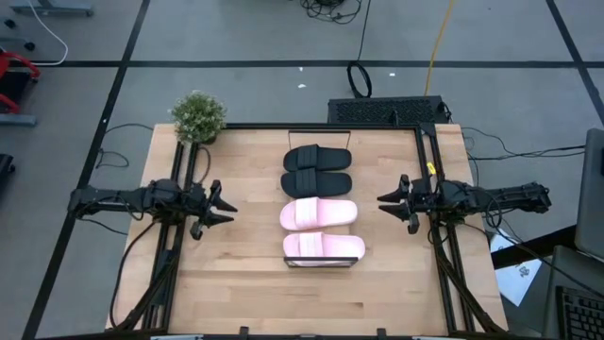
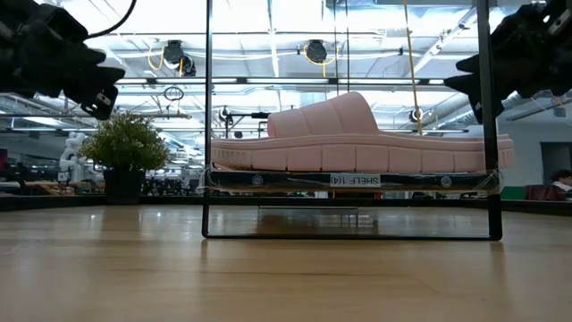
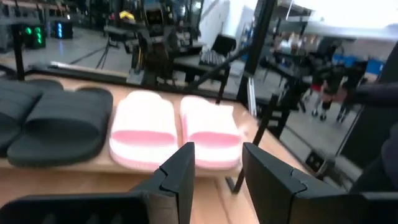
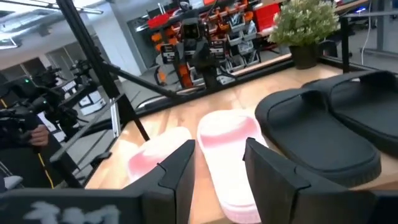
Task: Pick and place slides into the shelf
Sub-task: Return to Home Position
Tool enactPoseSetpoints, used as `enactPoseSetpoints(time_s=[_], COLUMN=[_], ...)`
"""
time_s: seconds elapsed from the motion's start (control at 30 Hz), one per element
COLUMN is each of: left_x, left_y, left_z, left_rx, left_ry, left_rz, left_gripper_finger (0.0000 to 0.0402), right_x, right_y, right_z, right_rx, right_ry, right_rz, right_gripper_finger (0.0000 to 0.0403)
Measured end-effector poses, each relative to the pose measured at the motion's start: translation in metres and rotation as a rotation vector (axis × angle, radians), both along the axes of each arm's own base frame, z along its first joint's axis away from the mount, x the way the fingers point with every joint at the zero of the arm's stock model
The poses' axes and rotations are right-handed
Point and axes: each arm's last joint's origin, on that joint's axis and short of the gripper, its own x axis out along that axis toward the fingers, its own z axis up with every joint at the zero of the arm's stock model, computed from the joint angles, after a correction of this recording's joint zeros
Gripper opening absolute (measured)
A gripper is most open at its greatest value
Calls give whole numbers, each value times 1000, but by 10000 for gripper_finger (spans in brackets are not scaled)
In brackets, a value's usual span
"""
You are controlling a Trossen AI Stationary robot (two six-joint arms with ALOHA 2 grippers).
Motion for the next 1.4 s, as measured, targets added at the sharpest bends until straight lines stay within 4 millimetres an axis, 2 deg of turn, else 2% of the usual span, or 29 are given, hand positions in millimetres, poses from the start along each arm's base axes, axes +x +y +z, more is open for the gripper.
enactPoseSetpoints(time_s=[0.13, 0.27, 0.47, 0.87, 1.1, 1.4], left_x=[4, 6, 6, -1, -4, -4], left_y=[-2, -3, -4, -16, -16, -16], left_z=[-6, -8, -5, 7, 5, 5], left_rx=[-7, -15, -4, 133, 206, 200], left_ry=[60, 84, 43, -131, -138, -135], left_rz=[14, 32, 47, -123, -74, -62], left_gripper_finger=[129, 129, 129, 129, 129, 129], right_x=[2, 2, 2, 2, 2, 2], right_y=[0, 1, 1, 1, 1, 1], right_z=[-10, -3, -2, 2, 3, 2], right_rx=[16, 43, 27, 32, 4, -32], right_ry=[-20, -110, -124, -162, -172, -165], right_rz=[6, 27, 26, 27, 26, 24], right_gripper_finger=[128, 128, 128, 128, 128, 128])
